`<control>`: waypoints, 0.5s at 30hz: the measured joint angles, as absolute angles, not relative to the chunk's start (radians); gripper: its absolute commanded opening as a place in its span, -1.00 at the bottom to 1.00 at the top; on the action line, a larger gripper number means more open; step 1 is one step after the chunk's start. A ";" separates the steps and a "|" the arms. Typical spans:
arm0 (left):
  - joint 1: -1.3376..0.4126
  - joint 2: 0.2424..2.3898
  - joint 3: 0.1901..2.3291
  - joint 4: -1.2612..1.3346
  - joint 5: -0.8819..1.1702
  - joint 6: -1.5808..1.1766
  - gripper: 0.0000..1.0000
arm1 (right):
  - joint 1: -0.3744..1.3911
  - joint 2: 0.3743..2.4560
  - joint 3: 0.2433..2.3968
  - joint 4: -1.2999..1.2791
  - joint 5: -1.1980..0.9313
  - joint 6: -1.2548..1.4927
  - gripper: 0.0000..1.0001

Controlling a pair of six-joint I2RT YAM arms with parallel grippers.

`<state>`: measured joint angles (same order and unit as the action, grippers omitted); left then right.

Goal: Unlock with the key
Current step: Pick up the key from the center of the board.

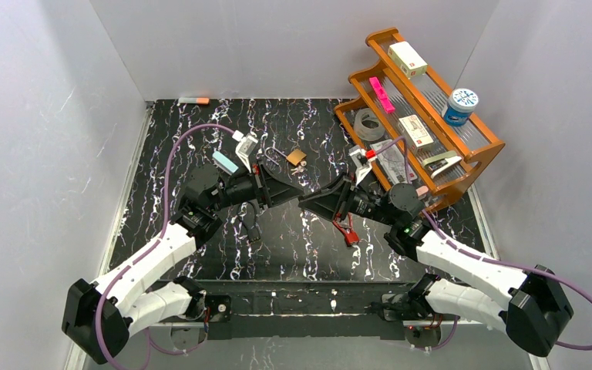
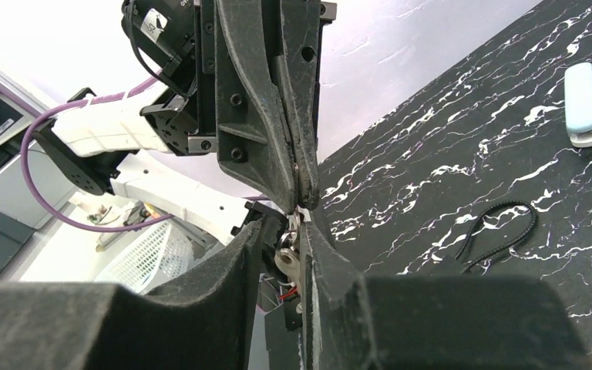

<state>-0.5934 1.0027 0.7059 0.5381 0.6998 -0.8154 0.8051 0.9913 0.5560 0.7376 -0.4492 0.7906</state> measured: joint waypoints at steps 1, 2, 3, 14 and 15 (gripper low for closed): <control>-0.593 1.002 0.706 0.544 0.700 -0.819 -1.00 | 0.805 0.992 0.556 0.739 -0.450 0.791 -0.52; -0.593 1.002 0.706 0.549 0.700 -0.824 -1.00 | 0.805 0.994 0.556 0.742 -0.451 0.790 -0.60; -0.593 1.001 0.706 0.553 0.701 -0.828 -1.00 | 0.805 0.997 0.556 0.744 -0.451 0.791 -0.67; -0.593 0.998 0.706 0.583 0.701 -0.846 -1.00 | 0.805 1.015 0.558 0.767 -0.448 0.815 -0.44; -0.593 0.998 0.706 0.586 0.701 -0.847 -1.00 | 0.805 1.017 0.558 0.768 -0.447 0.818 -0.45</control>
